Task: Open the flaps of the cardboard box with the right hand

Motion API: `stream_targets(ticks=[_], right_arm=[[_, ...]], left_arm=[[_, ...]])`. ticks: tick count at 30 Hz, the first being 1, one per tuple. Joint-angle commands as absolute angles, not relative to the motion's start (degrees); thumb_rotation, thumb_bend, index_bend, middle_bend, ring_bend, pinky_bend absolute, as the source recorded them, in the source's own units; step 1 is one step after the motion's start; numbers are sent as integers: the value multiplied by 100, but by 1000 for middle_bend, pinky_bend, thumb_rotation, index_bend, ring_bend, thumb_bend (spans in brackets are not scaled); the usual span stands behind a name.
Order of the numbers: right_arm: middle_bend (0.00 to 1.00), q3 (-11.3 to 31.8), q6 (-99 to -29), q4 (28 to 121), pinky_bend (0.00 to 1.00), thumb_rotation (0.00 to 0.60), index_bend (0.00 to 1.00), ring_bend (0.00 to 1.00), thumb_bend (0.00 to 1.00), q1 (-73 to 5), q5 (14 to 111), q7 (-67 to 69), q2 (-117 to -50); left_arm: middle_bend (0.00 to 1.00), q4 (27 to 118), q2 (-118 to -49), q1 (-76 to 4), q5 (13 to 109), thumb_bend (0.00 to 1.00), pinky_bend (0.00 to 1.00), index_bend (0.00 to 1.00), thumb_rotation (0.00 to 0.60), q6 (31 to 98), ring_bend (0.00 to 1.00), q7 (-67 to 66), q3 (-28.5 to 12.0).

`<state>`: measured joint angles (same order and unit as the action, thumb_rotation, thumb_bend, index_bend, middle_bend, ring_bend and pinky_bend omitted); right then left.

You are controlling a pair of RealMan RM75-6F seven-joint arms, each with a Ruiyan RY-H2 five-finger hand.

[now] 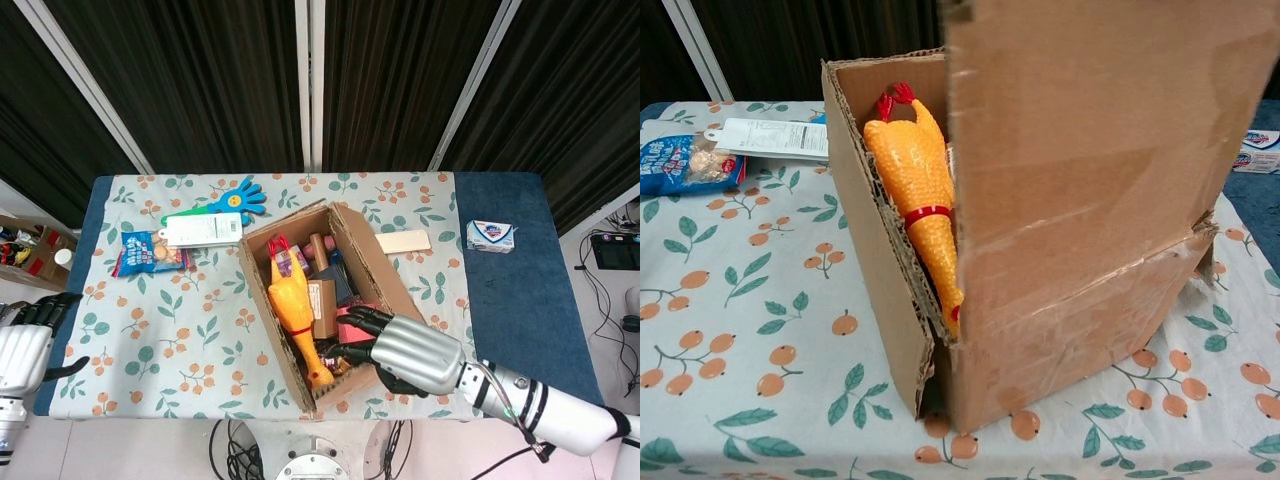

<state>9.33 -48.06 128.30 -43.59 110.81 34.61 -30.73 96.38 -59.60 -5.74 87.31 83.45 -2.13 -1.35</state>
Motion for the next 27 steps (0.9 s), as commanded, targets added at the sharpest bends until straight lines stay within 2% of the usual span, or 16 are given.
stream_targets(ticks=[1, 8, 15, 17, 18, 19, 21, 24, 27], right_arm=[[438, 560, -5492, 12712, 0, 600, 169, 43, 1000, -4030, 11808, 3941, -2692], [488, 315, -6146, 12661, 0, 600, 149, 80, 1000, -3714, 12323, 3961, -2333], [475, 444, -6887, 12466, 0, 600, 147, 89, 1000, -3090, 11572, 2606, -2529], [398, 501, -7026, 12324, 0, 600, 137, 76, 990, -2891, 11254, 1920, -2699], [303, 563, -7150, 12183, 0, 600, 103, 47, 959, -2724, 10989, 1213, -2876], [258, 622, -7270, 12054, 0, 600, 82, 34, 933, -2584, 10766, 570, -3049], [83, 780, -7655, 11691, 0, 600, 5, 0, 778, -2241, 10201, -1105, -3606], [1, 832, -8079, 11119, 0, 600, 0, 0, 647, -1872, 9555, -2558, -4498], [0, 599, -8217, 10620, 0, 600, 0, 0, 628, -1536, 9161, -2381, -5037]], left_arm=[[175, 9682, -5941, -586, 8803, 0, 251, 178, 600, 8366, 161, -243, -122], [174, 9748, -5931, -554, 8840, 0, 251, 177, 600, 8404, 161, -318, -76], [174, 9741, -5935, -495, 8905, 0, 251, 178, 600, 8505, 162, -369, -36], [174, 9724, -5943, -478, 8921, 0, 251, 177, 600, 8540, 161, -389, -32], [174, 9708, -5952, -466, 8933, 0, 251, 178, 600, 8568, 161, -402, -31], [174, 9695, -5961, -457, 8942, 0, 251, 178, 600, 8588, 161, -412, -29], [175, 9659, -5987, -440, 8964, 0, 250, 177, 600, 8629, 161, -440, -26], [175, 9573, -6063, -423, 9020, 0, 250, 176, 600, 8704, 161, -488, -32], [175, 9450, -6196, -395, 9056, 0, 250, 174, 600, 8807, 161, -517, -51]])
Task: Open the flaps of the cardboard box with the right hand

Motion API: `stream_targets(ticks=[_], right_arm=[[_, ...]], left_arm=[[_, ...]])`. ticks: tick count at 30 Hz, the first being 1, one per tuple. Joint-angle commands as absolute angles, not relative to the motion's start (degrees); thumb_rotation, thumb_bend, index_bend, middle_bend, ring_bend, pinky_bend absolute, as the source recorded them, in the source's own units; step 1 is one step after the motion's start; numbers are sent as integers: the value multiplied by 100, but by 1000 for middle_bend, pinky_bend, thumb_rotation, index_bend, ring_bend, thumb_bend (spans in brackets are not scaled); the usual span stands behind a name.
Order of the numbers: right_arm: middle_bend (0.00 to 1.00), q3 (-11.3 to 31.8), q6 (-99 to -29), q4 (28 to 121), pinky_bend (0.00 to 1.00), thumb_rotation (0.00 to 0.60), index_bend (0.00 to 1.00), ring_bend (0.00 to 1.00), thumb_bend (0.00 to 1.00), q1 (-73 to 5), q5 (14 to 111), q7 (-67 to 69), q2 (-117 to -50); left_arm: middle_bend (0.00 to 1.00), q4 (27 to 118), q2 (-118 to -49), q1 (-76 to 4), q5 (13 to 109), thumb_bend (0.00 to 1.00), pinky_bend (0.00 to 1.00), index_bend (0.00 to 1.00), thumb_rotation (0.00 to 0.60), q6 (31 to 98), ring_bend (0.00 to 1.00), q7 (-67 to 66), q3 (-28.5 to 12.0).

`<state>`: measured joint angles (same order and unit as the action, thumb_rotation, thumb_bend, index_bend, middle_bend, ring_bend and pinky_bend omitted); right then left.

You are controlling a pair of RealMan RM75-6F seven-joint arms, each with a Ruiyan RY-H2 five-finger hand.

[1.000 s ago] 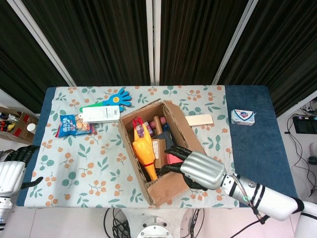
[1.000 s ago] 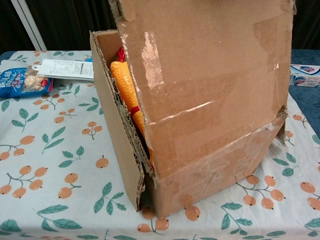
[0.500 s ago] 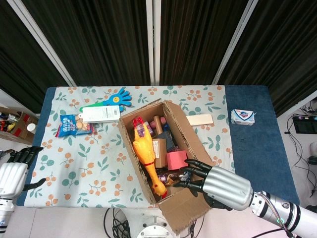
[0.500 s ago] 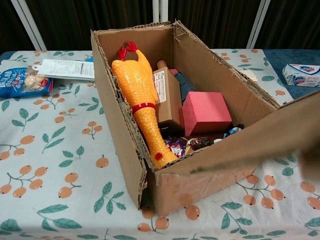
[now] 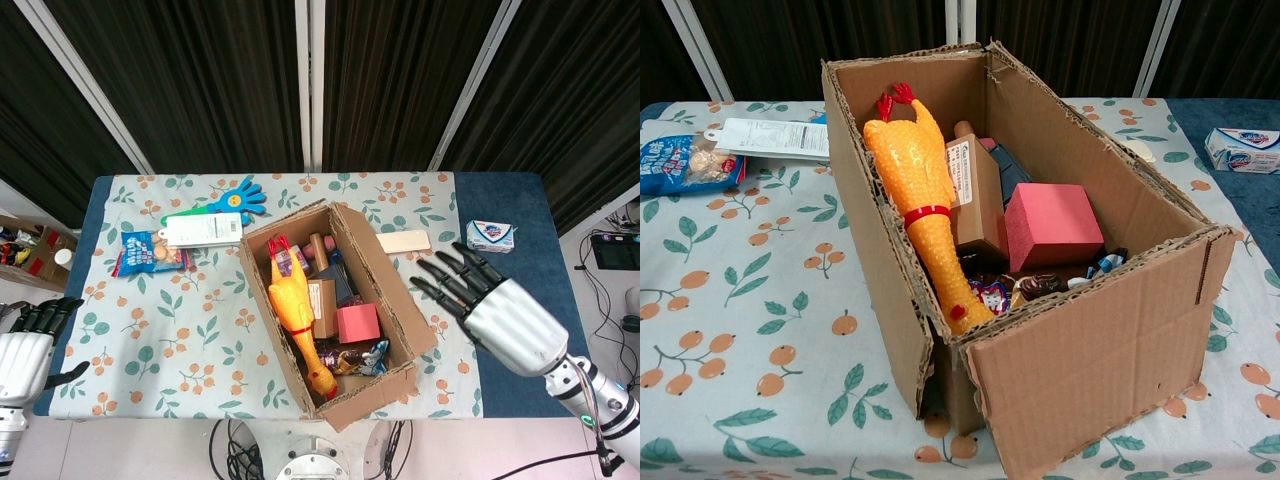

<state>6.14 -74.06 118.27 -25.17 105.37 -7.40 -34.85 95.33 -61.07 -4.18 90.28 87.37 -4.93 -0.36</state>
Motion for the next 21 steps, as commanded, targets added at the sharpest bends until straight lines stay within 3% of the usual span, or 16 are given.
stream_targets(ticks=[1, 10, 21], right_arm=[[0, 535, -8318, 10391, 0, 600, 0, 0, 623, -1422, 9113, -2303, -5199], [0, 213, -8930, 8331, 0, 600, 0, 0, 534, -509, 8461, -795, -6890], [0, 216, -8825, 7878, 0, 600, 0, 0, 561, -262, 8258, -59, -7279]], left_arm=[[175, 9409, -6242, -384, 9057, 0, 250, 173, 600, 8833, 161, -518, -56], [173, 9075, -6526, -357, 9080, 0, 249, 163, 600, 8892, 161, -838, -57], [170, 8998, -6569, -412, 9104, 0, 249, 161, 600, 8807, 160, -919, -55]])
